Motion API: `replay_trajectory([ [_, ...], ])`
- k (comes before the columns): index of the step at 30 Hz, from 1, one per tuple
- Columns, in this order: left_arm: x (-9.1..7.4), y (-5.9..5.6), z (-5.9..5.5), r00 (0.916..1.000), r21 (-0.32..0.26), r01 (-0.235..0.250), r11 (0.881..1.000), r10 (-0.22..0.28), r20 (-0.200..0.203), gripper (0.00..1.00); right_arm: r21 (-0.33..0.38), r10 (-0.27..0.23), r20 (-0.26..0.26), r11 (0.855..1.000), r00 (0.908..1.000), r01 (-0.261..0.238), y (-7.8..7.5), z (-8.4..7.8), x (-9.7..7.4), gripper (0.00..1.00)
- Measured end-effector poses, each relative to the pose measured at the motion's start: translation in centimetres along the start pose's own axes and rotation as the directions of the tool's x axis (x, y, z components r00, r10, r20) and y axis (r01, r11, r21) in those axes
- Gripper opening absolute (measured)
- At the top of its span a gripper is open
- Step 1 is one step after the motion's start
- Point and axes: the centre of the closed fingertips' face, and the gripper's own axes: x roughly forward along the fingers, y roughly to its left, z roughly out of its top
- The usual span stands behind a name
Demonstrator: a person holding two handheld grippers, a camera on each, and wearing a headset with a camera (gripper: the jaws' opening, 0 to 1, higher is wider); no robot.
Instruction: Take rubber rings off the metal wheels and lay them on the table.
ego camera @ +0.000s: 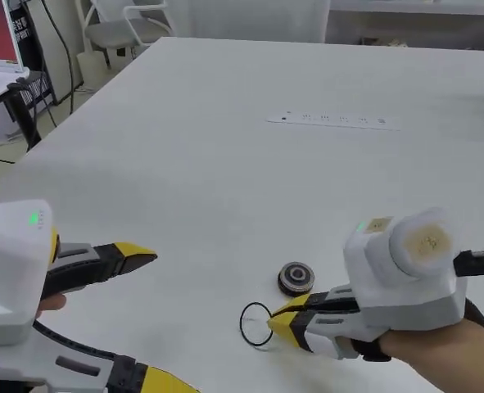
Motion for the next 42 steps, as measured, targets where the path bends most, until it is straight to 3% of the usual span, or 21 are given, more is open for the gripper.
replay_trajectory([
  [4, 0.0, 0.0, 0.0, 1.0, 0.001, 0.002, 1.0, -0.002, -0.001, 0.92, -0.036, -0.005, -0.028, 0.999, 0.9996, 0.004, 0.0, -0.5, 0.3, 0.02],
  [16, 0.0, -0.1, -0.1, 1.0, 0.003, 0.005, 1.0, -0.005, -0.005, 0.92, -0.102, -0.049, -0.034, 0.994, 0.9982, 0.045, -0.7, -0.1, 0.1, 0.13],
  [26, 0.0, -0.1, -0.2, 0.9999, 0.006, 0.005, 1.0, -0.005, -0.01, 0.92, -0.005, -0.097, 0.059, 0.995, 0.9935, 0.098, -2.4, 2.3, -1.6, 0.19],
  [34, 0.0, 0.0, 0.0, 1.0, 0.004, -0.002, 1.0, 0.002, -0.003, 0.9, 0.088, -0.141, 0.128, 0.988, 0.9816, 0.131, -3.9, 4.0, -3.4, 0.22],
  [42, 0.0, -0.1, 0.0, 1.0, 0.006, 0.003, 1.0, -0.003, -0.007, 0.9, 0.129, -0.172, 0.18, 0.98, 0.9685, 0.15, -4.8, 5.0, -5.2, 0.21],
])
